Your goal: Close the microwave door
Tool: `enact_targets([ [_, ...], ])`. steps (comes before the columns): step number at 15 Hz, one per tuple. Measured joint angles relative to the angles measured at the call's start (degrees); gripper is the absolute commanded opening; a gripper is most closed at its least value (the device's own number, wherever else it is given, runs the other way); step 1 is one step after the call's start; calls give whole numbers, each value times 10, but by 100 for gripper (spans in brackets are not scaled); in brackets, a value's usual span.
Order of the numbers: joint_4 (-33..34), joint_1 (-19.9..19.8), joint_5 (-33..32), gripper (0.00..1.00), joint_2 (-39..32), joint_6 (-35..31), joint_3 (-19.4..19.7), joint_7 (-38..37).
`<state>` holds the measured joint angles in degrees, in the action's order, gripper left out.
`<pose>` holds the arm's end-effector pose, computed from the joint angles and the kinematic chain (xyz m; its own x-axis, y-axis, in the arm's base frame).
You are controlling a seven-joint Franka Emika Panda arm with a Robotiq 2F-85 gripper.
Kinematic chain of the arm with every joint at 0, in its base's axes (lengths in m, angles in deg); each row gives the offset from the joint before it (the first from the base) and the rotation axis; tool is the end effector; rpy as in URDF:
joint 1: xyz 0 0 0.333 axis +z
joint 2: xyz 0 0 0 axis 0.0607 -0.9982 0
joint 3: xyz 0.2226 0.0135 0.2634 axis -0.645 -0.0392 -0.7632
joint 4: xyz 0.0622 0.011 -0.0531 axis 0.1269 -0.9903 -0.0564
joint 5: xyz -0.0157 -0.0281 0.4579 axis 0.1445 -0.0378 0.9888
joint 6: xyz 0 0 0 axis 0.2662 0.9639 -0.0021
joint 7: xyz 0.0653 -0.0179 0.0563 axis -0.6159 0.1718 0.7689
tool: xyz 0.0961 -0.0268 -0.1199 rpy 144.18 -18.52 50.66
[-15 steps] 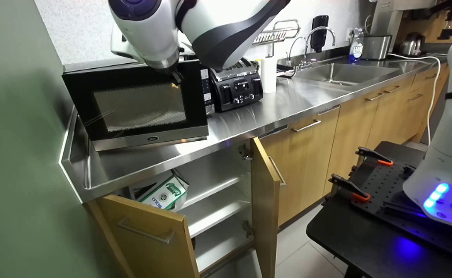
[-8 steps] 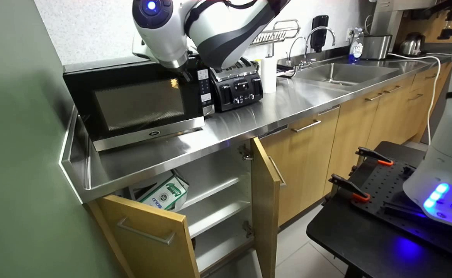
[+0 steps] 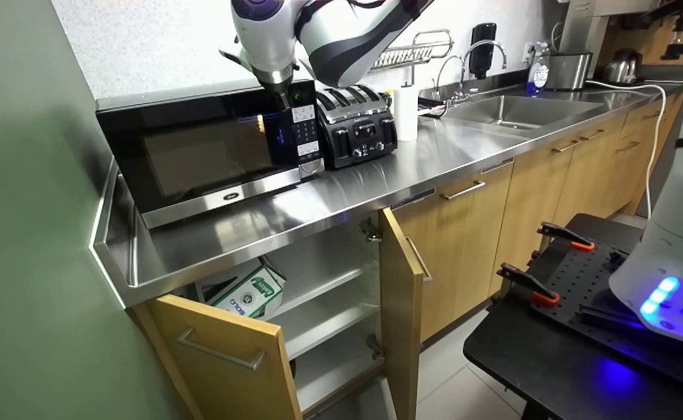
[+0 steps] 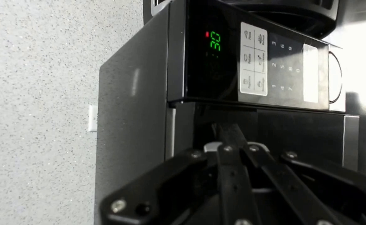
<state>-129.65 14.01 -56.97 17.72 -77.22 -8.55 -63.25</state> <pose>0.7097 0.3197 0.3740 0.3871 0.8976 -0.2111 0.5235 -0.0255 0.8516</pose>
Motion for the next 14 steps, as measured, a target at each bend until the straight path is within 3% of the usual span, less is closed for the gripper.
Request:
enact_targets([
  [9, 0, -13, 2, 0, 1, -38, 22, -90],
  [14, -22, -13, 12, 0, 29, -42, 18, -96],
])
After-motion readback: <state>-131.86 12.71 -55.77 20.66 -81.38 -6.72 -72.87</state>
